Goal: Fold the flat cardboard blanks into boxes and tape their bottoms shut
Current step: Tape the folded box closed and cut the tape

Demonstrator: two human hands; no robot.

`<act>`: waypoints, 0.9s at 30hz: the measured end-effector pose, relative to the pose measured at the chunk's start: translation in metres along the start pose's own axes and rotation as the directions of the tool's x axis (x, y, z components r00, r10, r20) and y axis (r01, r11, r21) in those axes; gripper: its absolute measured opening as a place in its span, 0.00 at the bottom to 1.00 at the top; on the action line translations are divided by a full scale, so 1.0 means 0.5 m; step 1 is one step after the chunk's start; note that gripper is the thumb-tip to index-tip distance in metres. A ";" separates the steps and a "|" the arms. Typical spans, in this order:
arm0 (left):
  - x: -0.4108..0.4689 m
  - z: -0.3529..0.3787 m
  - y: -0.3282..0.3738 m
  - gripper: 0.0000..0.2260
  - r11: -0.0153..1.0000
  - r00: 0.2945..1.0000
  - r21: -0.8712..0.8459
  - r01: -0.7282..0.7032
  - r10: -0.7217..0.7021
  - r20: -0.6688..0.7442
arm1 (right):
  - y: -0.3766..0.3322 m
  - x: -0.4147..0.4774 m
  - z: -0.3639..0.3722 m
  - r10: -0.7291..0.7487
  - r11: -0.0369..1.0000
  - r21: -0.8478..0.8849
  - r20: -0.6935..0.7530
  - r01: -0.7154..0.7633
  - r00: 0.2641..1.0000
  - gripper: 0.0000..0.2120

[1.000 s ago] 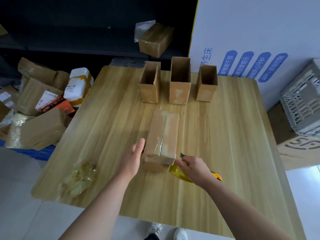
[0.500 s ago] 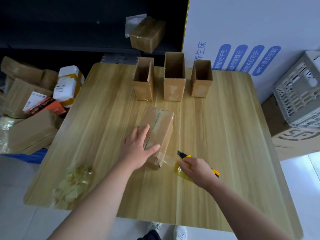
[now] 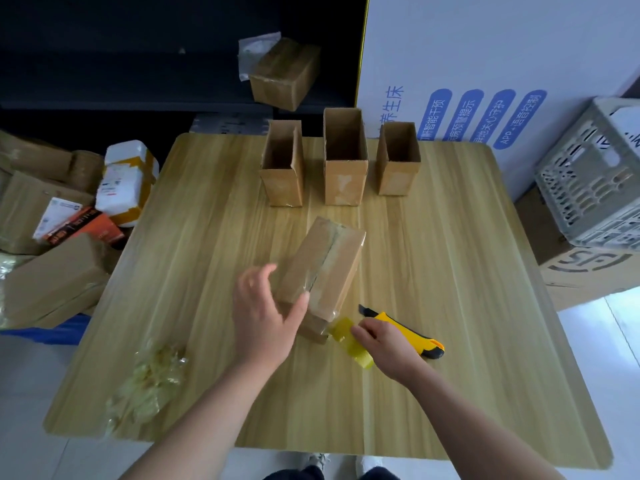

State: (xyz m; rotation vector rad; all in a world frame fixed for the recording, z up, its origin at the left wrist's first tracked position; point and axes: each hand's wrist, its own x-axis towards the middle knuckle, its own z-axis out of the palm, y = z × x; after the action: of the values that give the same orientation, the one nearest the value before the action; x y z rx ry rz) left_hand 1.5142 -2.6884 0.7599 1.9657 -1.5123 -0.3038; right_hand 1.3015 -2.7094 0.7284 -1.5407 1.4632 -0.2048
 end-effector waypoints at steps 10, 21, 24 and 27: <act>-0.122 0.129 0.096 0.23 0.279 0.497 -0.416 0.866 -0.574 0.651 | -0.001 0.015 -0.022 -0.027 1.000 0.001 0.172 0.027 0.985 0.14; -0.121 0.165 0.133 0.06 0.138 0.427 -0.545 0.827 -0.784 0.451 | 0.140 0.086 -0.102 0.043 0.772 -0.636 0.079 0.017 0.996 0.16; -0.129 0.163 0.142 0.06 0.168 0.455 -0.586 0.792 -0.803 0.385 | 0.168 0.097 -0.093 0.051 0.779 -0.627 0.105 0.026 0.993 0.16; -0.128 0.158 0.153 0.07 0.186 0.464 -0.612 0.769 -0.821 0.334 | 0.169 0.104 -0.090 0.037 0.765 -0.639 0.164 0.078 0.986 0.17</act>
State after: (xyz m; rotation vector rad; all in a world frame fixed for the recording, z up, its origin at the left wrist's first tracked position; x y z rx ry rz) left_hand 1.3918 -2.6664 0.7328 1.8434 -0.0054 -1.0750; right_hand 1.2271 -2.7602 0.6672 -2.0613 1.4532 0.4675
